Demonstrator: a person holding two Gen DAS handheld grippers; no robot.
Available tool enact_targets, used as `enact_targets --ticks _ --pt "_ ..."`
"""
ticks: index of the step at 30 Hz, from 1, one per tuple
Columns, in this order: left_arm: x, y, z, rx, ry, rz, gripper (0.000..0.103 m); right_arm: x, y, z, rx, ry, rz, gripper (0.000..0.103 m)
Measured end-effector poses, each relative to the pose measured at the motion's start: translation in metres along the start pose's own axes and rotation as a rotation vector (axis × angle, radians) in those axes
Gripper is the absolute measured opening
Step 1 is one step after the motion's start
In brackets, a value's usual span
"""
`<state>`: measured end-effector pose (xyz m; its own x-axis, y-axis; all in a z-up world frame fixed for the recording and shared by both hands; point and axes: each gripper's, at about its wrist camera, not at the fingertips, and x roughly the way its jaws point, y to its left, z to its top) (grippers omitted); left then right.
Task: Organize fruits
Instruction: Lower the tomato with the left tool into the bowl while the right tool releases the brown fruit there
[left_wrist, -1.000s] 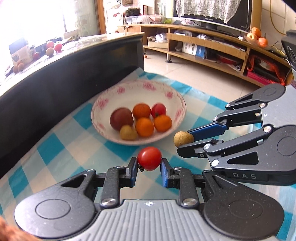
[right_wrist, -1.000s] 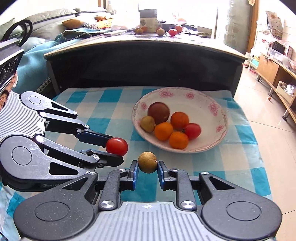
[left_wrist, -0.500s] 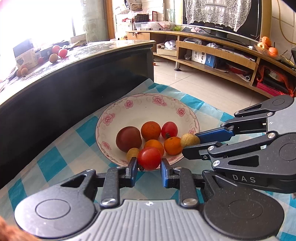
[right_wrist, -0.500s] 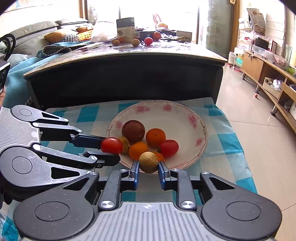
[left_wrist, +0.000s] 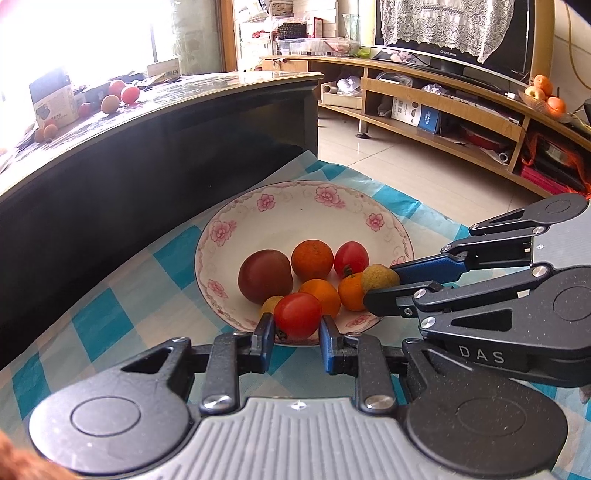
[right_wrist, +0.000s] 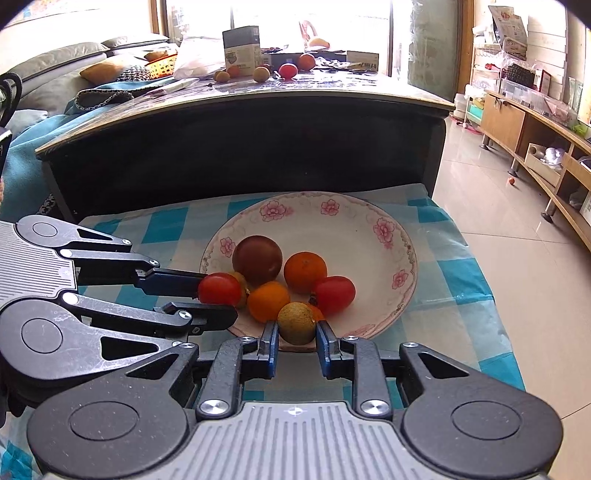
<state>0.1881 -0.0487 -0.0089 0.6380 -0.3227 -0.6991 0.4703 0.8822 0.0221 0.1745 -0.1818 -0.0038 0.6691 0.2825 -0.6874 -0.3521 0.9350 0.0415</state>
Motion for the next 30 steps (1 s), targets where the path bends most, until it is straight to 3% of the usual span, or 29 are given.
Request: enact_targets --ticks 30 --pt "0.015 0.014 0.005 -0.047 -0.013 0.053 0.033 0.017 0.001 0.015 0.008 -0.026 -0.013 0.021"
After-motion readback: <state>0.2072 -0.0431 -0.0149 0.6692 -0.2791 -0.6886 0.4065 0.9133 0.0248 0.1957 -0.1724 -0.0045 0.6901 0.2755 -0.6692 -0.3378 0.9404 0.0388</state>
